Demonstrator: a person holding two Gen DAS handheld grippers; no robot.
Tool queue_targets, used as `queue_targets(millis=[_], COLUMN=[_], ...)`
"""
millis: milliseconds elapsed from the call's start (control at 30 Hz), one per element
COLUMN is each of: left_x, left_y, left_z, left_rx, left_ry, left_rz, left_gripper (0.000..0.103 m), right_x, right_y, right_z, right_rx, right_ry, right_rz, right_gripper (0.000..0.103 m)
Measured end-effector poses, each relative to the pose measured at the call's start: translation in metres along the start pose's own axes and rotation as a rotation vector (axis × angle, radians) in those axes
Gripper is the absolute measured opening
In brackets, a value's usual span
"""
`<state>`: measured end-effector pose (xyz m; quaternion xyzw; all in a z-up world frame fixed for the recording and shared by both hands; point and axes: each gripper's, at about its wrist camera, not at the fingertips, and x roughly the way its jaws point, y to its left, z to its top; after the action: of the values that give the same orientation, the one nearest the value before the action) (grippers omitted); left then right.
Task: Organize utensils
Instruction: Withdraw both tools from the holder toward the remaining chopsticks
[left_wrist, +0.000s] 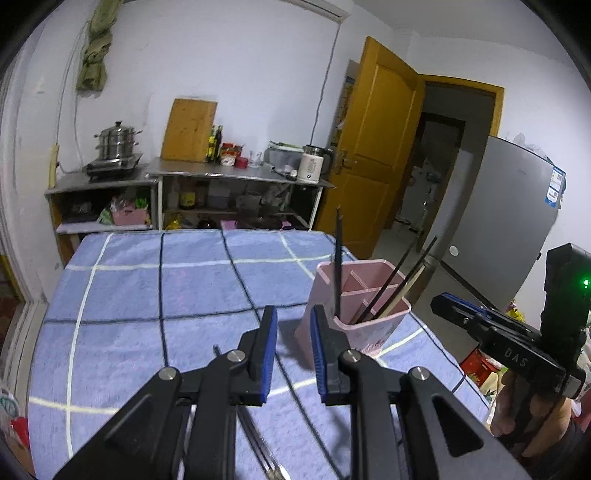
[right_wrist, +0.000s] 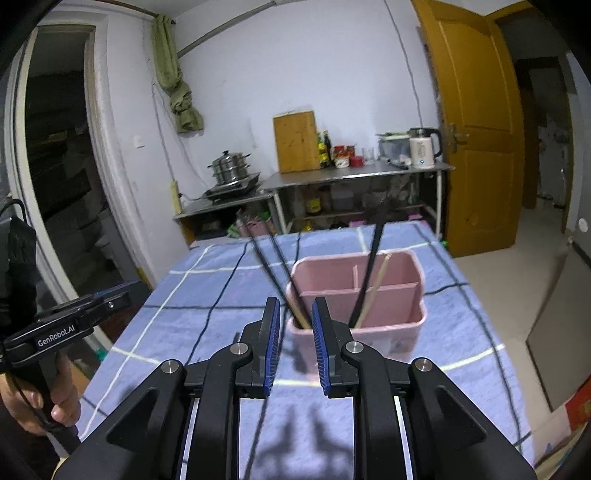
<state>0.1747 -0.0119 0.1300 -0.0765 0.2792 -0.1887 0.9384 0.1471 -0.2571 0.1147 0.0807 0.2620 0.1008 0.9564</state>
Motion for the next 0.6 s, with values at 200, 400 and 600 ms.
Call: queue_targets(millis=[200,400,600], left_x=[-0.007,0.001,0.016], left_y=[0.025,0.039,0.059], left_z=[-0.028,-0.057,-0.078], left_rx=[-0.057,-0.094,-0.132], left_ry=[0.03,0.092,0.146], left_rz=[0.041,0.07,0.114], left_gripper=[0.019,0.019,0.019], right_x=[0.007,0.022,0.043], right_y=[0.012,0.023,0.035], right_z=[-0.02,-0.037,-0.055], right_rx=[-0.008,-0.02,-0.034], right_ry=[0.045,0.095,0.155], right_rz=[0.039,0.072,0.096], right_gripper=[0.018,0.018,0.018])
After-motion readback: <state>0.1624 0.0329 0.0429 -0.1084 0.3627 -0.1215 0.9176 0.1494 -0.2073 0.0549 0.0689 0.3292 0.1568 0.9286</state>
